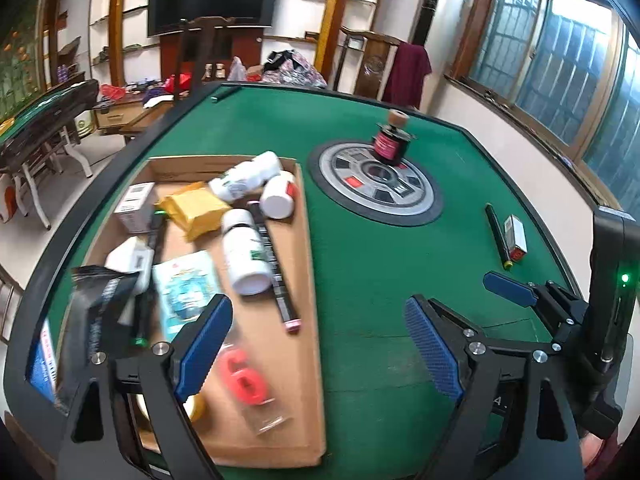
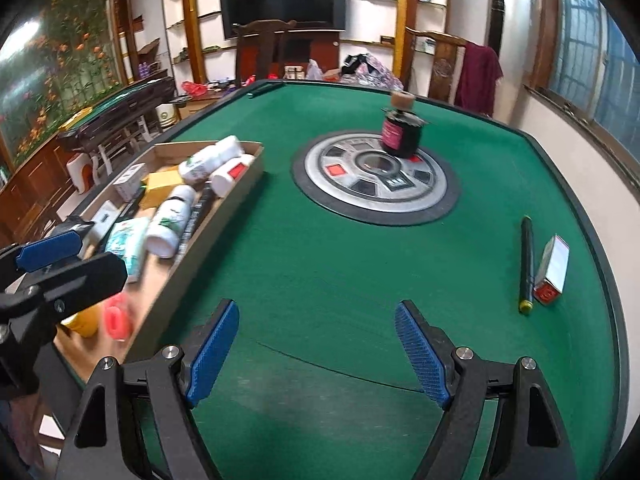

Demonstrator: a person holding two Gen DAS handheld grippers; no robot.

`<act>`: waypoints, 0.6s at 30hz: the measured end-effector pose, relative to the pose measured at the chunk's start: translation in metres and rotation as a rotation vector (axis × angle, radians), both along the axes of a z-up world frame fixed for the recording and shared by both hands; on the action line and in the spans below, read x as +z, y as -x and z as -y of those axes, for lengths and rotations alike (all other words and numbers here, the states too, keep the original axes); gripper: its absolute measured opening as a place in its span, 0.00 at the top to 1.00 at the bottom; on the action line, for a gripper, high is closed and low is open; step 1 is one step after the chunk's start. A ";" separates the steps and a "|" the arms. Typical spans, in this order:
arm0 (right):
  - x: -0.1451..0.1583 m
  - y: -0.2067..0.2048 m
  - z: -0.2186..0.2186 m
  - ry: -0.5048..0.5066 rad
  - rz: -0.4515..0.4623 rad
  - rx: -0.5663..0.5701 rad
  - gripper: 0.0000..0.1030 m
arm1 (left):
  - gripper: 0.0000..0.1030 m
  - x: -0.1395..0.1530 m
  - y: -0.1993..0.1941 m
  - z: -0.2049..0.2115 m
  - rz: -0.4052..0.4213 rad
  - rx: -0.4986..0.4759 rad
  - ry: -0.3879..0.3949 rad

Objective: Organize objects
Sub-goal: 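Move both tools back toward the black marker and white box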

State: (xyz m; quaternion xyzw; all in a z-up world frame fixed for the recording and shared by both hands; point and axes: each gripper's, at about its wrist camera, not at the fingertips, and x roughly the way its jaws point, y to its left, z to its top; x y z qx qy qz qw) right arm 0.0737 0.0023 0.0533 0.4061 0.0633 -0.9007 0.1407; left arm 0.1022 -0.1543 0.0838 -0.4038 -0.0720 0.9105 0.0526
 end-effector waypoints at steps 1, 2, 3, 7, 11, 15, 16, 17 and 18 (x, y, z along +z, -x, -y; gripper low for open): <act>-0.001 0.001 -0.003 0.002 0.003 -0.005 0.18 | 0.15 -0.001 0.003 -0.005 0.005 -0.008 0.001; -0.002 0.003 -0.008 0.004 0.007 -0.013 0.18 | 0.15 -0.003 0.006 -0.010 0.010 -0.016 0.003; -0.004 0.006 -0.014 0.004 0.013 -0.024 0.18 | 0.15 -0.004 0.009 -0.014 0.014 -0.023 0.005; -0.009 0.015 -0.034 0.004 0.030 -0.063 0.18 | 0.15 -0.009 0.022 -0.033 0.032 -0.057 0.008; -0.014 0.025 -0.054 0.000 0.048 -0.108 0.18 | 0.15 -0.013 0.034 -0.053 0.049 -0.095 0.011; -0.018 0.036 -0.075 0.006 0.070 -0.148 0.18 | 0.15 -0.018 0.047 -0.072 0.066 -0.130 0.011; -0.019 0.038 -0.079 0.007 0.074 -0.156 0.18 | 0.15 -0.019 0.049 -0.077 0.070 -0.139 0.014; -0.019 0.040 -0.081 0.008 0.077 -0.161 0.18 | 0.15 -0.020 0.052 -0.081 0.073 -0.146 0.016; -0.021 0.043 -0.086 0.010 0.083 -0.170 0.18 | 0.15 -0.021 0.055 -0.085 0.077 -0.154 0.018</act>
